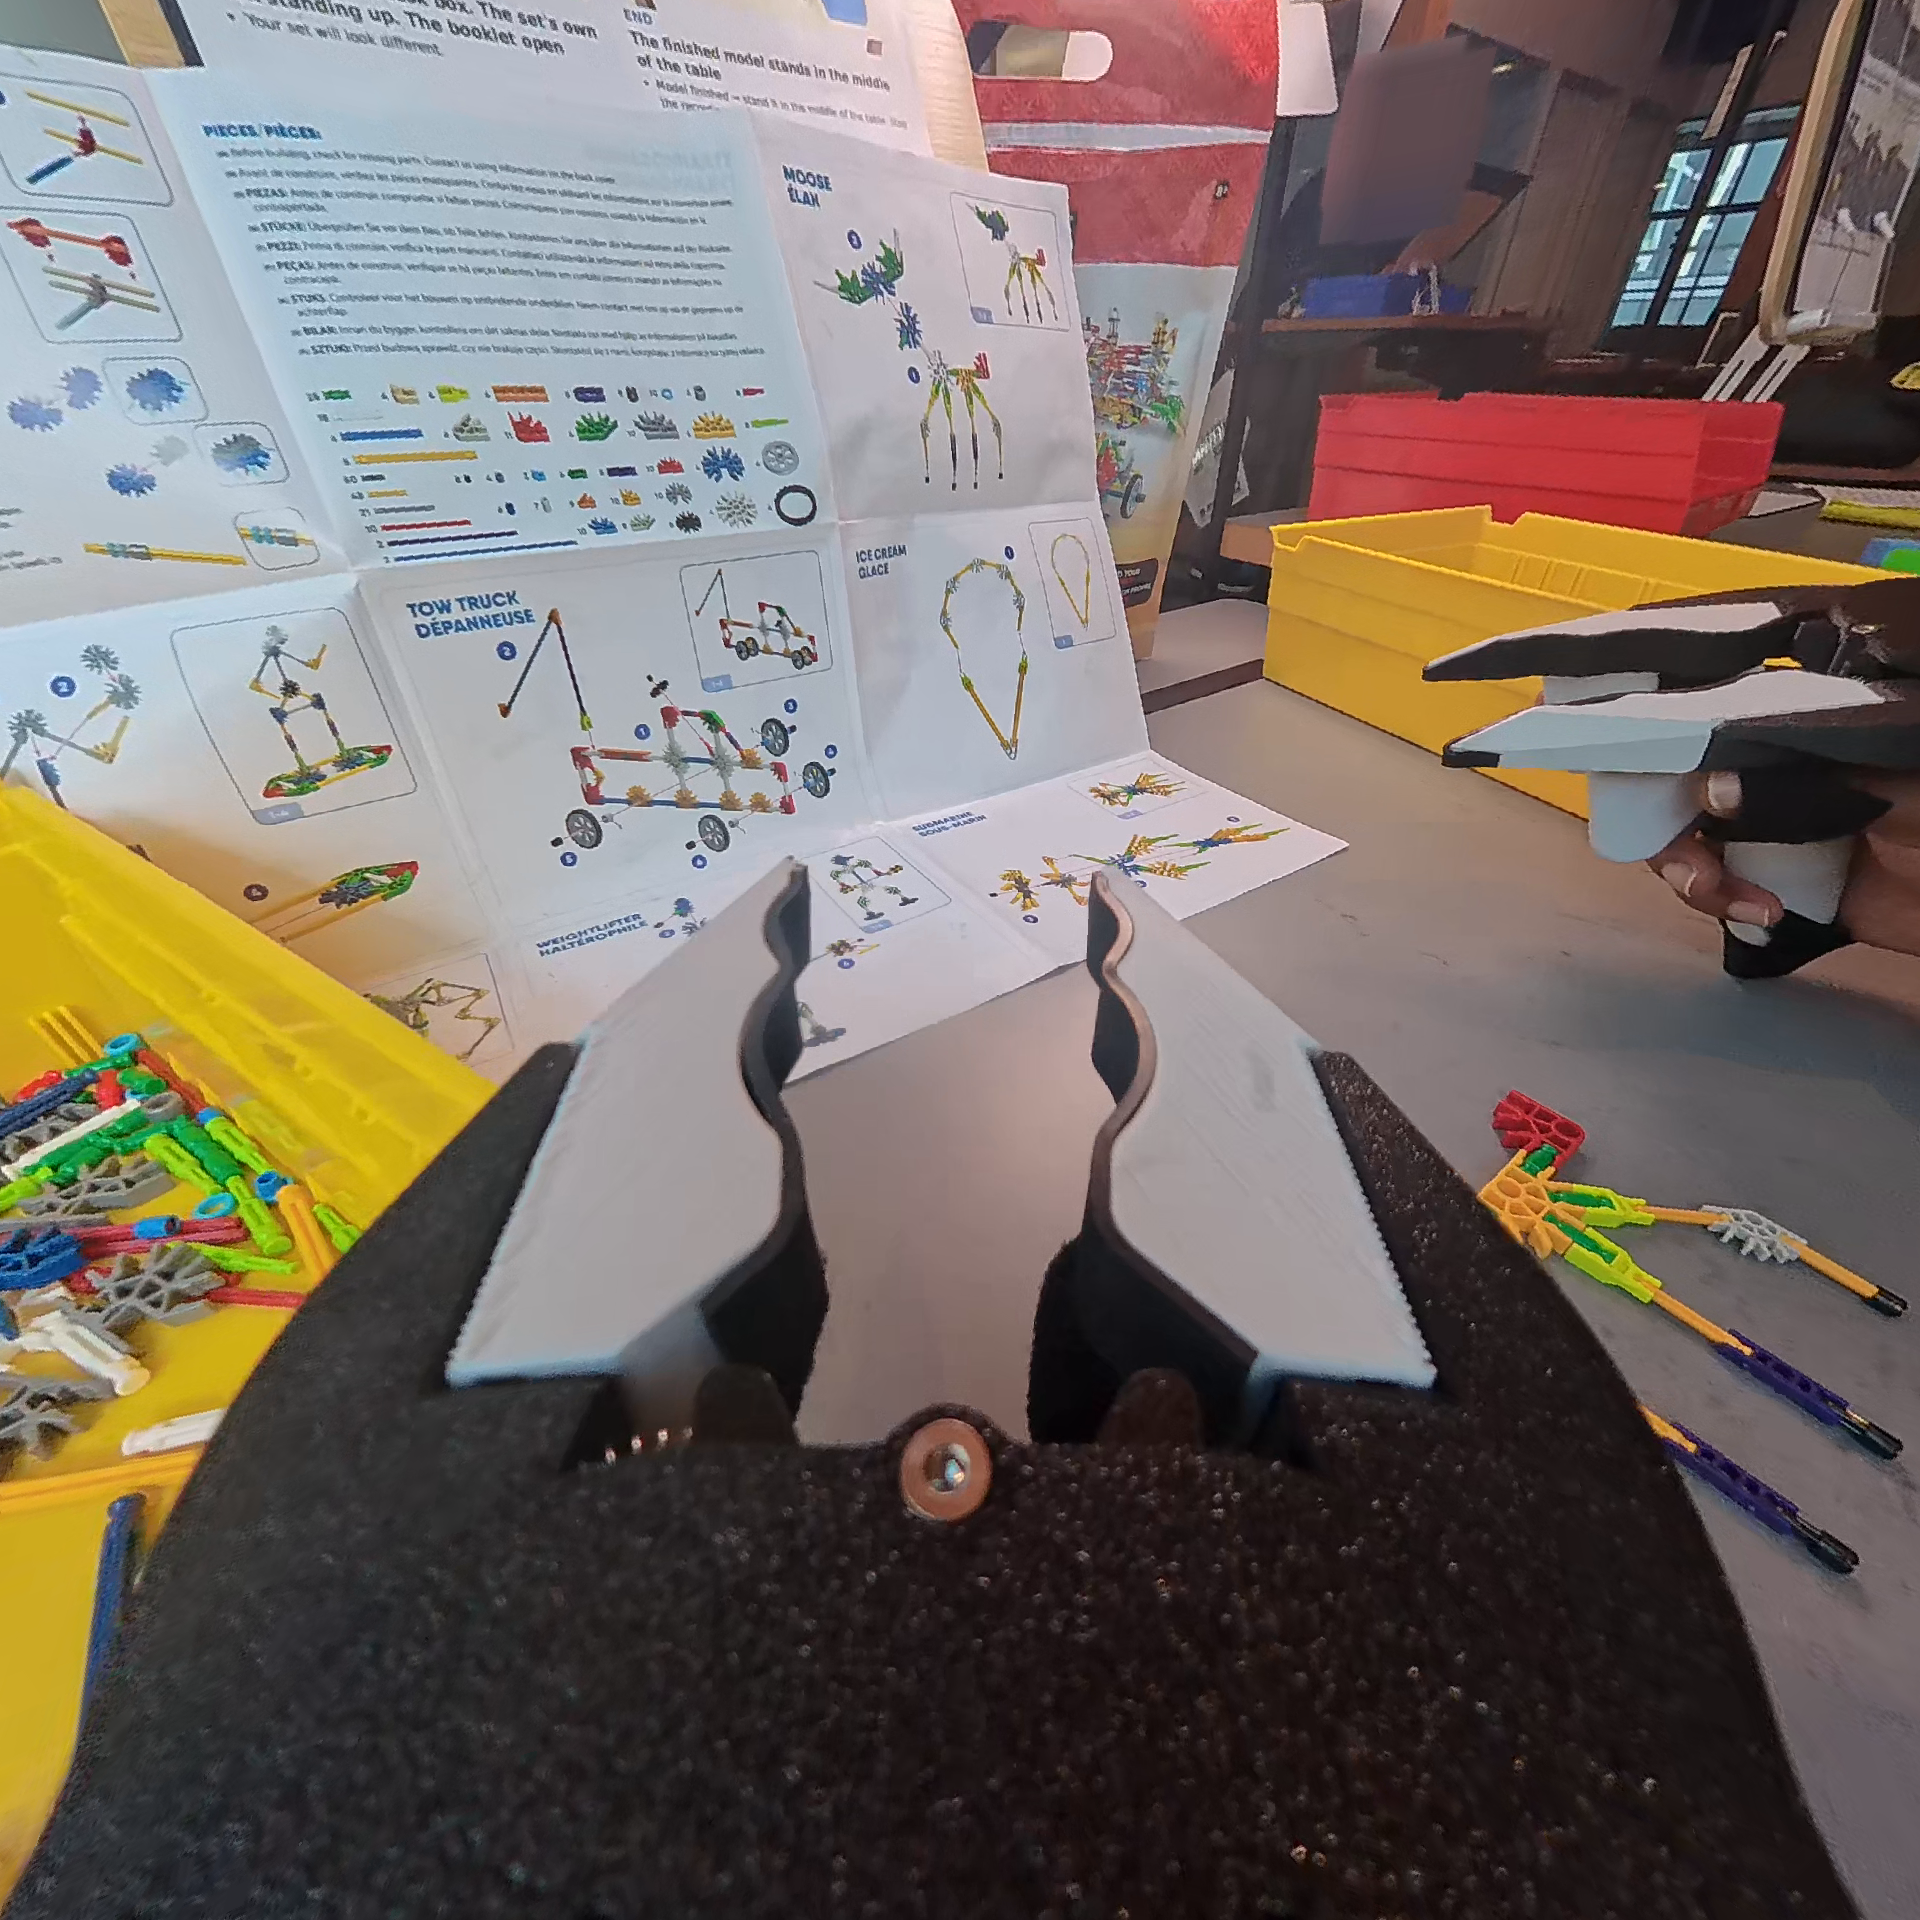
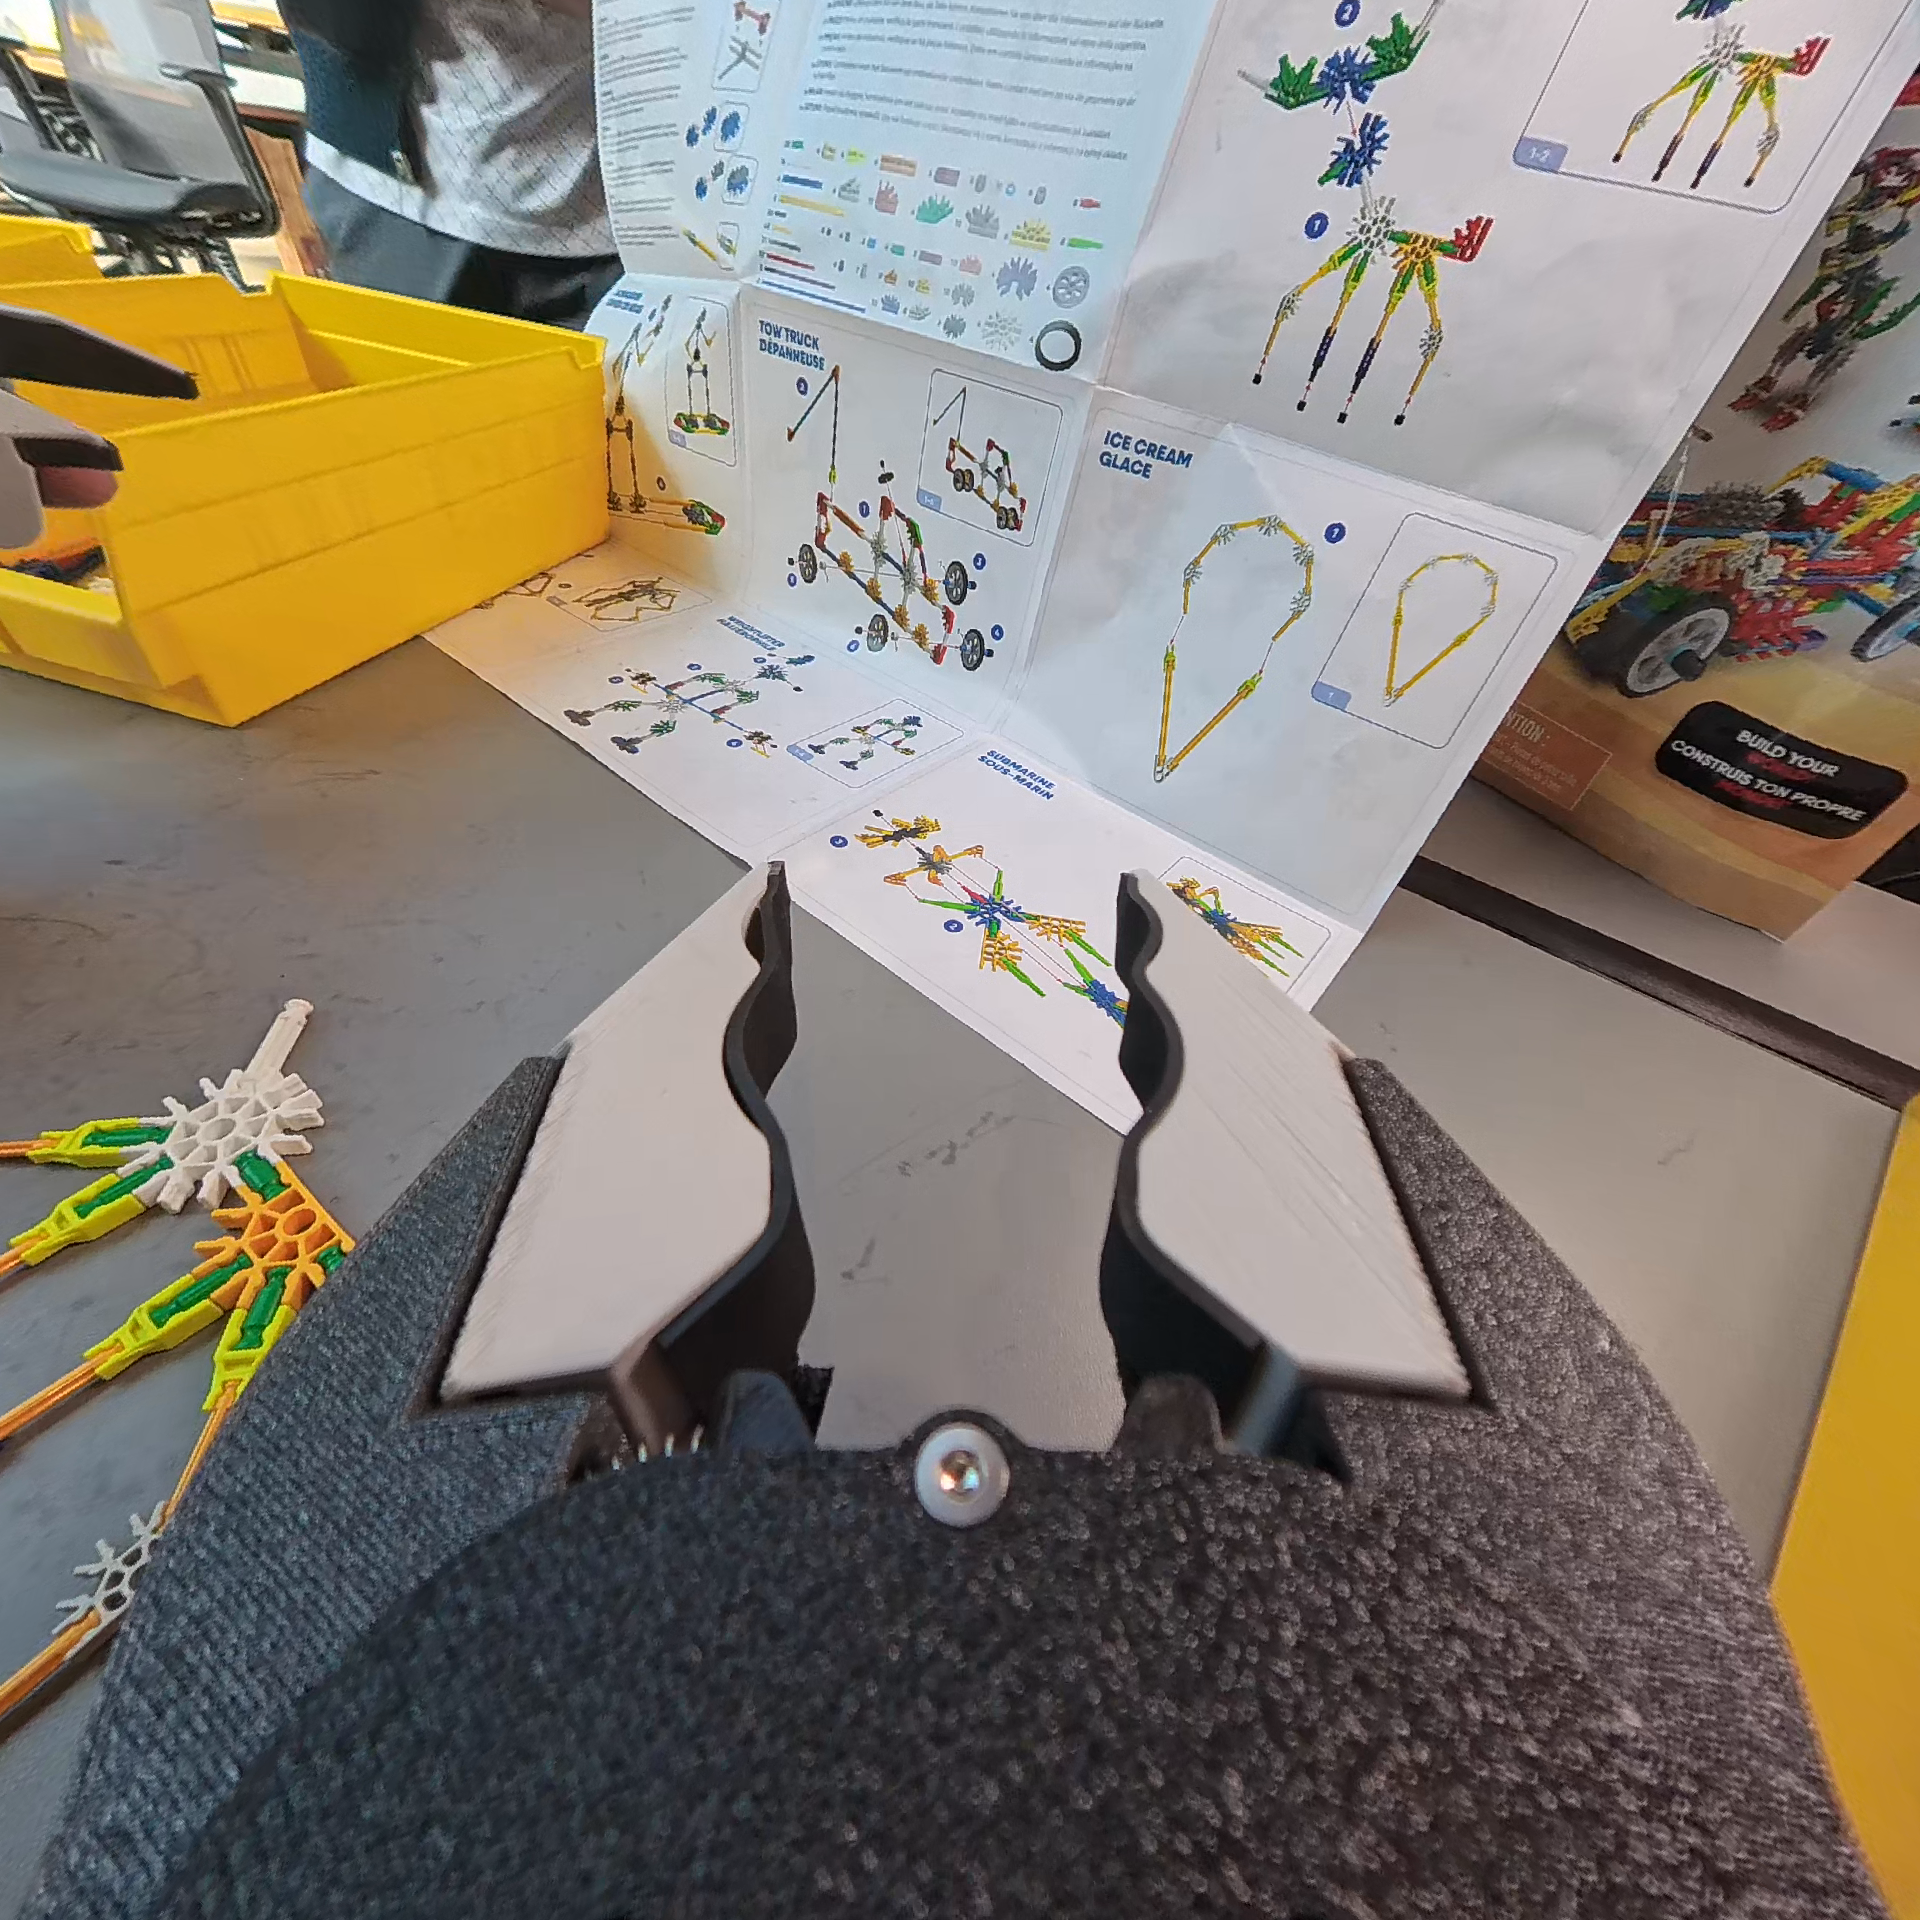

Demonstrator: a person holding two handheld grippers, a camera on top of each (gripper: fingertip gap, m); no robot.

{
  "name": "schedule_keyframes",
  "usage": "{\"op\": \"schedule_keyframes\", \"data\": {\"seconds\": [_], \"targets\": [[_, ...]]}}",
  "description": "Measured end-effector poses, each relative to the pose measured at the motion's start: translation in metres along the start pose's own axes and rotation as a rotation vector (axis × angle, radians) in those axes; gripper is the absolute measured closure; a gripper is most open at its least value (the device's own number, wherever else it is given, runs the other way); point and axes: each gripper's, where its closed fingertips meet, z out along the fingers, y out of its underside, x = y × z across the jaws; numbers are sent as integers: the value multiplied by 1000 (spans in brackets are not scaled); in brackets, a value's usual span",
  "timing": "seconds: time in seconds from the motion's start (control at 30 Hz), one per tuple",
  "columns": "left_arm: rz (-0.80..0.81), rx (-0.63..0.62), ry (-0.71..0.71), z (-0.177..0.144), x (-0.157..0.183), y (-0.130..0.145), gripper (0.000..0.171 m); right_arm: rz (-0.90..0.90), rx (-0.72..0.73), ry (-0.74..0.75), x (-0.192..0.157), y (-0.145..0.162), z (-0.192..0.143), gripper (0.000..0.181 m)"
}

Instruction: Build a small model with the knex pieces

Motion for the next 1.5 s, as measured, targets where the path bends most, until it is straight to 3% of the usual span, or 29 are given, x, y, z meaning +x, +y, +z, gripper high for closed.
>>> {"op": "schedule_keyframes", "data": {"seconds": [0.47, 0.73, 0.83, 1.0, 1.1, 1.23, 1.3, 1.37, 1.4, 1.5], "targets": [[58, 113, -248, -45, -75, -53, 120, -8, 1, 11, 0, -1, 0, 119], [43, 56, -330, -91, -127, -70, 127, -16, 2, 15, -1, -1, 1, 120], [43, -112, -238, -102, -126, -47, 135, -24, -1, 16, -2, -1, 1, 120], [34, -411, -113, -128, -118, 12, 129, -21, -1, 18, -1, -1, 1, 120], [52, -543, -90, -137, -112, 45, 121, -28, -5, 17, -2, -1, 1, 120], [189, -701, -115, -138, -116, 77, 119, -44, -10, 16, -4, 0, 1, 121], [287, -788, -123, -136, -119, 88, 123, -52, -13, 17, -5, 1, 2, 121], [345, -837, -104, -133, -117, 94, 137, -58, -13, 19, -6, 1, 2, 121], [348, -845, -88, -131, -114, 94, 145, -60, -13, 19, -6, 1, 2, 121], [361, -841, -85, -125, -112, 94, 147, -61, -16, 16, -6, 1, 2, 122]]}}
